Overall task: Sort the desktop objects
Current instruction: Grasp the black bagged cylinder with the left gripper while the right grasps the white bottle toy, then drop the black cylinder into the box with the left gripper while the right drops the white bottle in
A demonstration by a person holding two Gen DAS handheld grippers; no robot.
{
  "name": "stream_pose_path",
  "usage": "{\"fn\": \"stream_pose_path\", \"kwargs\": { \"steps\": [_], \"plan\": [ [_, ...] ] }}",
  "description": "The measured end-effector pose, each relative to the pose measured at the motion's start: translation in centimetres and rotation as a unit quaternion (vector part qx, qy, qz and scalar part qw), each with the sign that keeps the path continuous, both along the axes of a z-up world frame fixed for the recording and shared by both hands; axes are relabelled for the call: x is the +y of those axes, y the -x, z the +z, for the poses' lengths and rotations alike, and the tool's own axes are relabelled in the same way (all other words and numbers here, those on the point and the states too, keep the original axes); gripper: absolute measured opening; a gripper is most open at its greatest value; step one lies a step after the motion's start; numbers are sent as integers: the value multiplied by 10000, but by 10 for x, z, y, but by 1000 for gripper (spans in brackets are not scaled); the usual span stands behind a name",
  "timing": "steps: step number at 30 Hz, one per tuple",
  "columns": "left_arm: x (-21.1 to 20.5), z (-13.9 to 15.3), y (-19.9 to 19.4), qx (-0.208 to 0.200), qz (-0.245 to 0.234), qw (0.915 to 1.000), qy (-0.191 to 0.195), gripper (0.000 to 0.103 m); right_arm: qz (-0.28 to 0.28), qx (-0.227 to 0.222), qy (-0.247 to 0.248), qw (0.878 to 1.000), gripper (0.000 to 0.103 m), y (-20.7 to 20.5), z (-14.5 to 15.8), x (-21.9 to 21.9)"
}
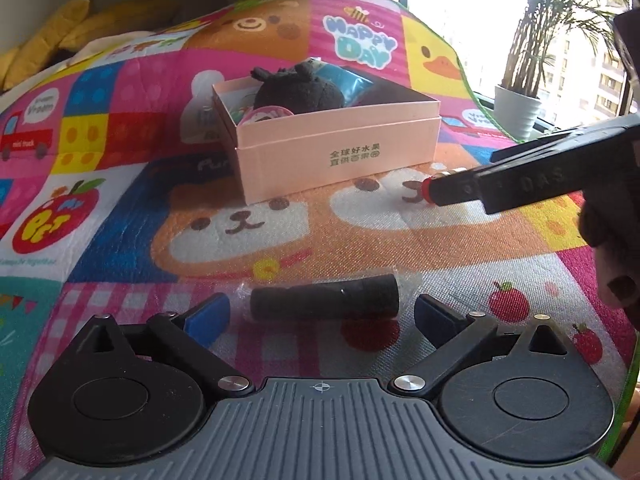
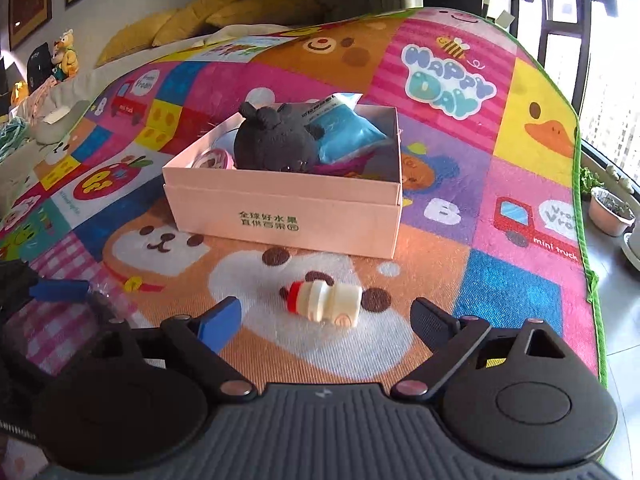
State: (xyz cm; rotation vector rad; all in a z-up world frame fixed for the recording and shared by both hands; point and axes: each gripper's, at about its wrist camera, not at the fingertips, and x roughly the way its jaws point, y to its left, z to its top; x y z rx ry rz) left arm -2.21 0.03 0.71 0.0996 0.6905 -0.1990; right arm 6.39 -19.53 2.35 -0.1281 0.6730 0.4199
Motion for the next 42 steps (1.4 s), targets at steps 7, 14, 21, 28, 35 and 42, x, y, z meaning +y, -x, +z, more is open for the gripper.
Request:
{"fn": "stream_pose_path", "kwargs": {
  "steps": [7,14,21,28,35,42],
  "plan": [
    [2,-1,-2,81,12,9999,87,103,-47,380,-29,9993,51,-21,-10,10],
    [3,-1,-2,93,10,9999,88,103,9,195,50,9998,43,5,2,-6],
    [-2,-1,-1,79,72,9999,-42,103,100,172,275,9994,43,50,9,-17],
    [-6,2,-2,22,179,9997,-188,103,-80,249,267,9993,43,63,6,-23],
    [-9,7,4,20,2,9998,-192,83,-9,130,255,9996,43,74,11,-22],
    [-18,27,20,-308,-304,9985,-331,82,-103,-77,144,9998,43,81,22,-27]
  ]
}}
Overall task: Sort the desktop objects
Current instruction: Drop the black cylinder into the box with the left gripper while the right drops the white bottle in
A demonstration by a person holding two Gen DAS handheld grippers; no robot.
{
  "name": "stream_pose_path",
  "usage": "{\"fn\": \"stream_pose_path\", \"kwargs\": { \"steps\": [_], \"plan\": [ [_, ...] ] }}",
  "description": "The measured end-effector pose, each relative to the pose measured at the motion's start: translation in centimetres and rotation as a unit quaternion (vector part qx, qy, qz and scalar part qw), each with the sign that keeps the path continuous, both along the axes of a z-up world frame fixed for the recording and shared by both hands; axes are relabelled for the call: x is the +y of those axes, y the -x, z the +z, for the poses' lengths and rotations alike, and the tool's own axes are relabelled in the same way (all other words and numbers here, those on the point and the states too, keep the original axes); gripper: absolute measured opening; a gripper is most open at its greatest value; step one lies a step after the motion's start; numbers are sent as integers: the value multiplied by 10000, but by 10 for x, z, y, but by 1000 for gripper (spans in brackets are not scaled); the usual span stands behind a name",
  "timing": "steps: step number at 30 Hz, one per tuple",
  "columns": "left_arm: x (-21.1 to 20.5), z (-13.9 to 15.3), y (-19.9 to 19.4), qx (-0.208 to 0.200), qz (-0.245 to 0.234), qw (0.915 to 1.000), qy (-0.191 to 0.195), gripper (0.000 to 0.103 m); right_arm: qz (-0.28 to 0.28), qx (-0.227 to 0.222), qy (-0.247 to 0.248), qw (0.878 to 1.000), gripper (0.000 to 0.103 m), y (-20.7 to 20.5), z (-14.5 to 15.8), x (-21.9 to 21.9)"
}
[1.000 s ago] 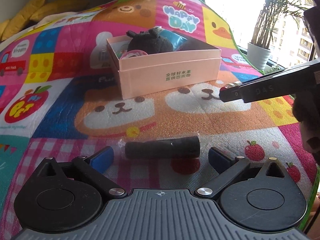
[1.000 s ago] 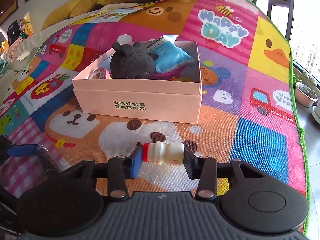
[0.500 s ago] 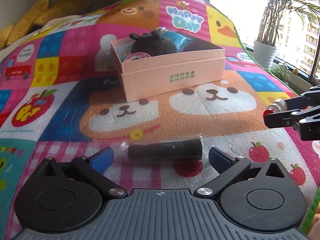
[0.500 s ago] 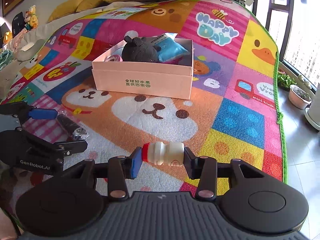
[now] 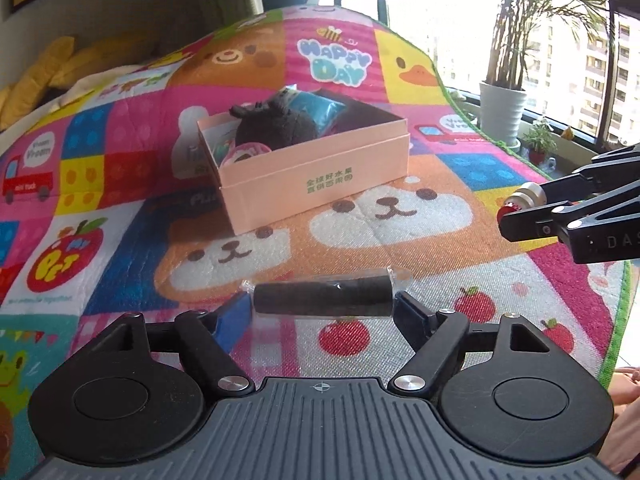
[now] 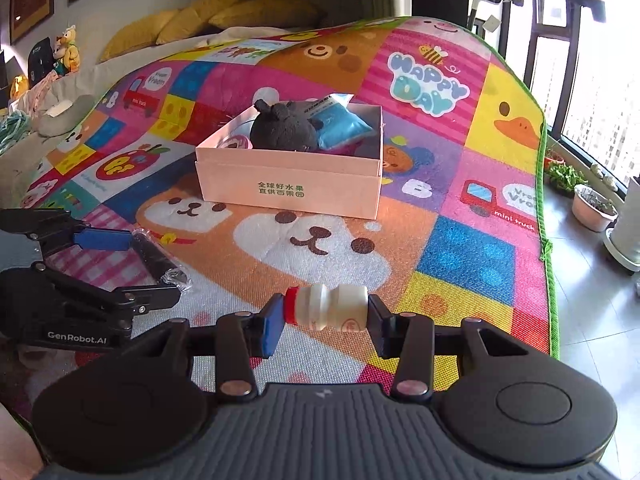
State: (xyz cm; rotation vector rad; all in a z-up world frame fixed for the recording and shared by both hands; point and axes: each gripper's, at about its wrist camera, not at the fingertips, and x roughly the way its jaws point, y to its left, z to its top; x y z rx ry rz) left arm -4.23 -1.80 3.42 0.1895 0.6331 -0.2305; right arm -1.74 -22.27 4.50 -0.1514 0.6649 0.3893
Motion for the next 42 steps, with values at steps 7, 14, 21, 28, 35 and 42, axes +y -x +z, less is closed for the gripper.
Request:
{"fn": "stream_pose_path", "kwargs": {
  "steps": [7,14,21,28,35,42],
  "plan": [
    [1,44,-2,-751,-97,9971,19,82,0,-365,59,9993,43,-1,24,1],
    [12,98,-39,-1588,-7,9873,-43,82,-50,-1198,-408,9920,43,-25,98,-3],
    [20,109,-140,-1473,-46,9888,247,82,5,-1373,-731,9878,43,-85,138,6],
    [58,96,-217,-1054,58,9909,832,94,-118,-785,-671,9946,43,-150,111,18],
    [100,64,-178,-714,330,9884,1300,99,41,-76,-740,9972,43,-196,72,41],
    [64,26,-119,-695,21,9961,546,102,201,131,-472,9986,65,-212,51,74]
  ]
}}
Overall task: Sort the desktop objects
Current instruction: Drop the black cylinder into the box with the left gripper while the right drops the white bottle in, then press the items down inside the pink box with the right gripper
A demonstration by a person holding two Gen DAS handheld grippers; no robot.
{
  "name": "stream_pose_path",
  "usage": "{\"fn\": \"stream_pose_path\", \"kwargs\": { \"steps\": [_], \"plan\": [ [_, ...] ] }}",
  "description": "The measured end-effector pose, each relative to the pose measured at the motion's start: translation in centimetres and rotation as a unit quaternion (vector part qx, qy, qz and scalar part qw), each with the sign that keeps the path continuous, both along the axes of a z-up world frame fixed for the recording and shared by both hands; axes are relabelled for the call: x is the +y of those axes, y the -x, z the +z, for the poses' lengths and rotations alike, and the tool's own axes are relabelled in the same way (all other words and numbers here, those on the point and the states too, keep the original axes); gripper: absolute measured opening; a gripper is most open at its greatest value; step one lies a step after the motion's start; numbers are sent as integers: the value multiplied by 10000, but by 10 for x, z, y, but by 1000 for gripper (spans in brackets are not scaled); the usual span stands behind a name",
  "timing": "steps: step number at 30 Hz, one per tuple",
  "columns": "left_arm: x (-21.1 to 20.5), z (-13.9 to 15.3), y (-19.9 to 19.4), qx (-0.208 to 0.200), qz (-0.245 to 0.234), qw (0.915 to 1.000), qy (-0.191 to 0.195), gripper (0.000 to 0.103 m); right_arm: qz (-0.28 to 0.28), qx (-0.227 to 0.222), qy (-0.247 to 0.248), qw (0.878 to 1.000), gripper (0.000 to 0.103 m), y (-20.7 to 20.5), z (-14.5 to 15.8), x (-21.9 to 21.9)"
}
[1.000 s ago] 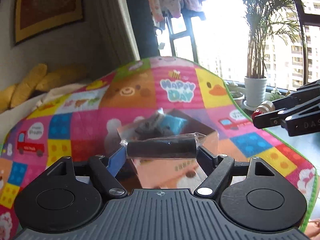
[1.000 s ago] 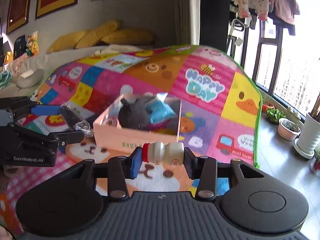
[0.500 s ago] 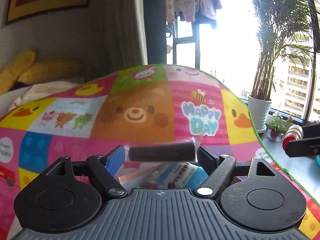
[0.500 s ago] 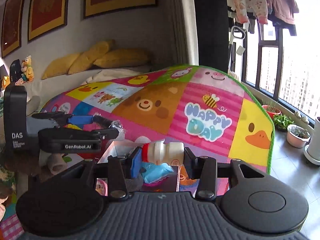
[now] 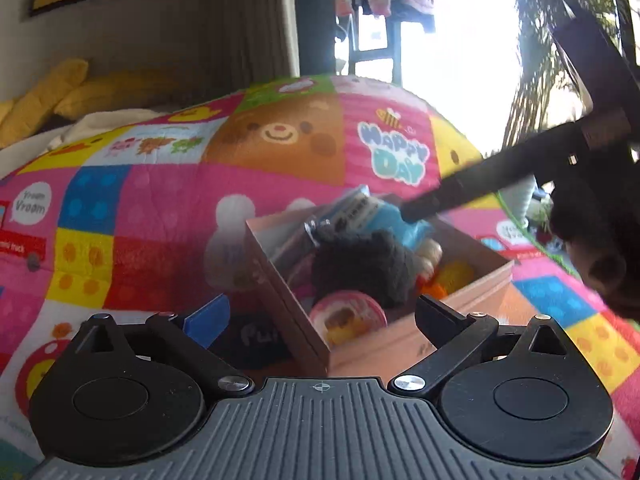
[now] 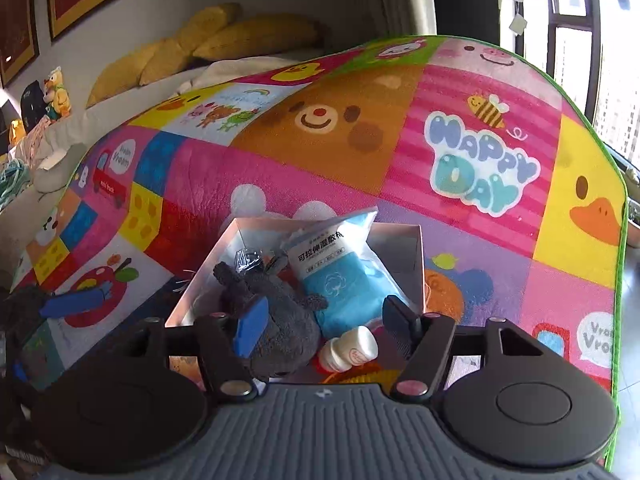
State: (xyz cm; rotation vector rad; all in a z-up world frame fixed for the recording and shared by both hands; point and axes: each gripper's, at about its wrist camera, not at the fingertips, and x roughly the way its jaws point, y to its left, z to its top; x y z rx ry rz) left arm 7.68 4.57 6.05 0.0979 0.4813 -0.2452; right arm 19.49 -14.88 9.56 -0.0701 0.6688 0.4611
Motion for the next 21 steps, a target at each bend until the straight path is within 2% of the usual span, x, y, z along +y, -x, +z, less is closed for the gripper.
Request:
{"fn": "stream_pose_path", "kwargs": {
  "steps": [3,8,10,11,13,17,19,21],
  "plan": [
    [-6,-13,4,184,-38,9997,-132,102,196,-41,124,9997,70,-7,-1,21],
    [-1,-23,6,442,-37,9990,77,102,366,-35,418,9984,70,-25,-23,55],
    [0,-23,9,435,-99,9990,90,102,382,-23,282,9989,65,-28,-27,56],
    [0,-21,11,419,-129,9990,98,103,429,125,200,9988,61,-29,-27,54],
    [2,-19,13,386,-163,9990,138,103,612,493,80,9969,61,-24,-25,44],
    [-1,-15,9,401,-294,9985,248,103,861,624,517,9930,61,3,-20,29],
    [-7,-15,5,402,-365,9982,243,103,792,350,651,9941,61,8,-8,25],
    [-13,-14,2,409,-415,9980,236,103,633,-285,642,9955,64,8,8,25]
  ]
}}
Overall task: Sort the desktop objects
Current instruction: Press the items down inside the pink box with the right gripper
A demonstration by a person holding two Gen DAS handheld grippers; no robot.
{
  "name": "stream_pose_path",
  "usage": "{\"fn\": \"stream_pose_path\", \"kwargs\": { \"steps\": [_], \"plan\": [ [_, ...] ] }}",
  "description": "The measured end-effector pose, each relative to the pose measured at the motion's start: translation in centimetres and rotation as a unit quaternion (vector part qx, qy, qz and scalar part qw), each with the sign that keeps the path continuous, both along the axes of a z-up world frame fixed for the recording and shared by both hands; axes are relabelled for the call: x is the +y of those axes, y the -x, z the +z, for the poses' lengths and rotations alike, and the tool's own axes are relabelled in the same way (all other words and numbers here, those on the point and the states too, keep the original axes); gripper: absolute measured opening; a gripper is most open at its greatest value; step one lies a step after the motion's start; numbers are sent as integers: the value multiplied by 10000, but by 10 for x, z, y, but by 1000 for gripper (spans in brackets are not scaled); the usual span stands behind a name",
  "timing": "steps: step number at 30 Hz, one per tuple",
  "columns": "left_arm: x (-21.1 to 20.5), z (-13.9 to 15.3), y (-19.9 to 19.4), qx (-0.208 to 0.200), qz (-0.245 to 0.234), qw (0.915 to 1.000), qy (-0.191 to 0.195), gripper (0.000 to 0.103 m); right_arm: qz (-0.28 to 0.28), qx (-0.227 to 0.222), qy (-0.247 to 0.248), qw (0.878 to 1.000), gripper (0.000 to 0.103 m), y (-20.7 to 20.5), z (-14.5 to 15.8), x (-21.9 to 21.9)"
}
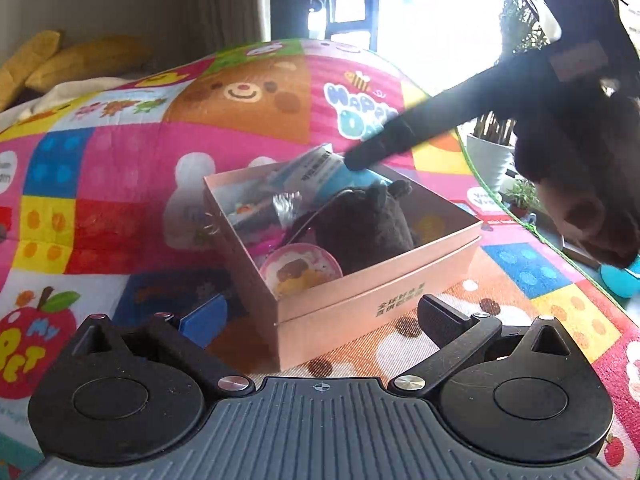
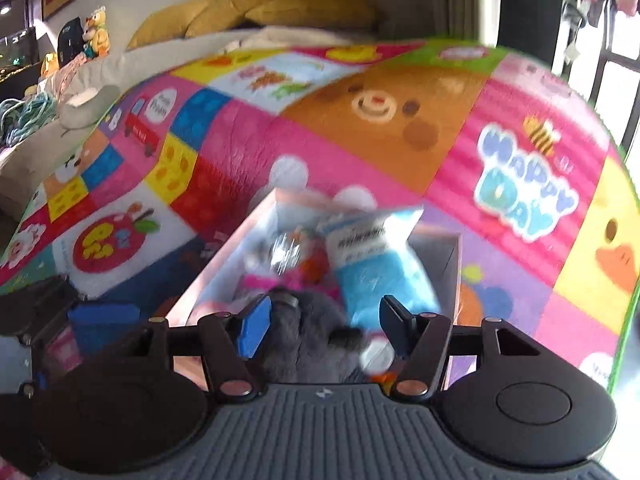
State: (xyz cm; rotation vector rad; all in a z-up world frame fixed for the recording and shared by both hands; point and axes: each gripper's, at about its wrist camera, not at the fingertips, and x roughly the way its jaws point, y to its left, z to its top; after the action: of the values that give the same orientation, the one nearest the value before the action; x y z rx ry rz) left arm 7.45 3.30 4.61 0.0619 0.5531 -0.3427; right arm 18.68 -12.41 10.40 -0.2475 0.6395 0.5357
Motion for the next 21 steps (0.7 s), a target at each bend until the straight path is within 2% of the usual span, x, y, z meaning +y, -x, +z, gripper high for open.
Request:
{"fn": "stream_pose_path", "kwargs": {
  "steps": [2,5,7,8,9,14,17,19,21],
  "plan": [
    [-4,0,1,15,-39,10000,-21,103,-130,-351,-14,9993,69,-14,8,7],
    [-5,1,2,3,-7,10000,-93,103,-262,-459,142,9985,67,-45,-1,26],
    [-1,-1,-1,34,121,9999,-117,103,-386,-435,113,9982,54,-67,-10,33],
    [1,-2,-4,70,212,9997,-112,103,-443,-293,1,9986,45,-78,-14,34],
    [4,-3,-8,120,304,9994,-82,103,-511,-47,-138,9986,42,-89,-18,33],
    [20,0,-14,196,426,9985,277,103,-629,1115,-519,9904,42,-115,-34,20],
    [19,4,-13,78,324,9988,354,103,-603,1498,-598,9851,43,-108,-37,2],
    [15,5,-15,54,293,9991,312,103,-688,1504,-624,9842,43,-105,-34,-8],
    [11,6,-16,49,288,9992,276,103,-871,1242,-733,9857,44,-97,-24,-21]
  ]
}}
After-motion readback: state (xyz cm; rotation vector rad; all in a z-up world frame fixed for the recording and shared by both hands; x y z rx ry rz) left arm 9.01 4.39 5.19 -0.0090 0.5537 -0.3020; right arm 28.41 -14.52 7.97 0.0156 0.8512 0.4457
